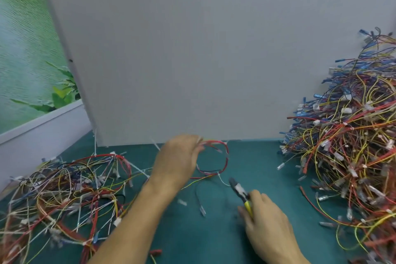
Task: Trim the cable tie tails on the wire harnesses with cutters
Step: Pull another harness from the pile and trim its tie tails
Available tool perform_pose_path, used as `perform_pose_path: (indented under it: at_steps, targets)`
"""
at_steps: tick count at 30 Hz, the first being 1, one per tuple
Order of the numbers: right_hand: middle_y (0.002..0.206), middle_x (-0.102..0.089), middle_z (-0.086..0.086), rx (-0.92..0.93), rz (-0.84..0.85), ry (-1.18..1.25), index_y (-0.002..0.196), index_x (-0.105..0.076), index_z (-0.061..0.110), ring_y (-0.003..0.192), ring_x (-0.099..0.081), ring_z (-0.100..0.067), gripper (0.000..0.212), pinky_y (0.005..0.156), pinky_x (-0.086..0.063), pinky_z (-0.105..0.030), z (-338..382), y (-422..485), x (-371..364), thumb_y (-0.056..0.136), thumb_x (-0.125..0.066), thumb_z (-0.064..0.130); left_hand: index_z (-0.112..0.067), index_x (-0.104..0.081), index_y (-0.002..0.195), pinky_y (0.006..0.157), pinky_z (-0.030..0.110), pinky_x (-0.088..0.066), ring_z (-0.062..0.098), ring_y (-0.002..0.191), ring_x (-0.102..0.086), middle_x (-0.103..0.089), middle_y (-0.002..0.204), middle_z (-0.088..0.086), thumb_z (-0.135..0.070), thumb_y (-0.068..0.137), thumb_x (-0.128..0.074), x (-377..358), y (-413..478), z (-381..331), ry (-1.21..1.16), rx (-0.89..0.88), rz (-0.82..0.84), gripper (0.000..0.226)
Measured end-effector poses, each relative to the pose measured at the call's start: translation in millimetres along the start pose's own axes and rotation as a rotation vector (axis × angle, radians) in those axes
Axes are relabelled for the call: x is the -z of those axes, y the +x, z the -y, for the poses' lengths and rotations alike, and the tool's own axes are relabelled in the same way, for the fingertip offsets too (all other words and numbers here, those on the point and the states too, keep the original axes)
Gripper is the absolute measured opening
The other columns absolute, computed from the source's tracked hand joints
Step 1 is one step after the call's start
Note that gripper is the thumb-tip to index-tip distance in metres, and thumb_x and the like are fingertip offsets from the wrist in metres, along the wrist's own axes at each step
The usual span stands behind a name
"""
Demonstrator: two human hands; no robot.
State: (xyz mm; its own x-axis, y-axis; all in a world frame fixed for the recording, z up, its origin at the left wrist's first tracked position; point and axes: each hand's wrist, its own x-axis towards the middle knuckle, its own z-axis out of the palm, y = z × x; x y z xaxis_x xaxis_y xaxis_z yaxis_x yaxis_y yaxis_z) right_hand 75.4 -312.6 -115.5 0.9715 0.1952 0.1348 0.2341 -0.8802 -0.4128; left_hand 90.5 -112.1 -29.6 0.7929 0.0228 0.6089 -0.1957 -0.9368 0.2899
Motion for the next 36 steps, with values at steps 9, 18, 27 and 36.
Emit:
perform_pose_path:
  at_steps: [9,18,27,36]
  targets:
    - [0.084,-0.071,-0.014,-0.493,0.125,1.343,0.089,-0.062,0.007,0.048,-0.057,-0.019,0.023,0.046,-0.045,-0.026,4.2,21.9,18.9,0.096,-0.057,0.029,-0.016,-0.056,0.127,0.091,0.031,-0.041,0.025,0.103,-0.057,-0.065,0.112,0.003,0.009,0.068,-0.054,-57.4,-45.7,-33.8,-0.094,-0.21,0.157,0.064]
    - [0.056,-0.061,-0.009,-0.64,0.139,1.444,0.083,-0.061,0.005,0.049,-0.049,-0.019,0.014,0.049,-0.041,-0.024,2.8,36.5,16.6,0.09,-0.055,-0.005,-0.008,-0.063,0.113,0.111,0.028,-0.031,0.025,0.127,-0.047,-0.052,0.135,0.009,-0.005,0.073,-0.06,-50.5,-80.9,-38.7,-0.141,-0.408,0.238,0.04]
    - [0.059,-0.045,-0.008,-0.66,-0.25,1.284,0.076,-0.054,0.009,0.05,-0.04,-0.018,0.019,0.048,-0.031,-0.023,-22.6,56.8,20.8,0.084,-0.059,-0.007,-0.012,-0.07,0.1,0.088,0.034,-0.045,0.019,0.098,-0.06,-0.065,0.106,0.001,-0.015,0.086,-0.06,-8.8,-62.3,-6.1,-0.091,-0.183,-0.181,0.018]
    - [0.088,-0.056,-0.011,-0.162,-0.518,0.292,0.092,-0.053,0.012,0.081,-0.053,-0.035,0.01,0.066,-0.037,-0.038,-14.0,43.9,41.4,0.087,-0.062,0.012,-0.033,-0.06,0.115,0.068,0.009,-0.042,-0.009,0.073,-0.058,-0.065,0.082,-0.021,-0.043,0.079,-0.074,-13.2,-66.8,48.0,-0.159,0.318,0.472,0.04]
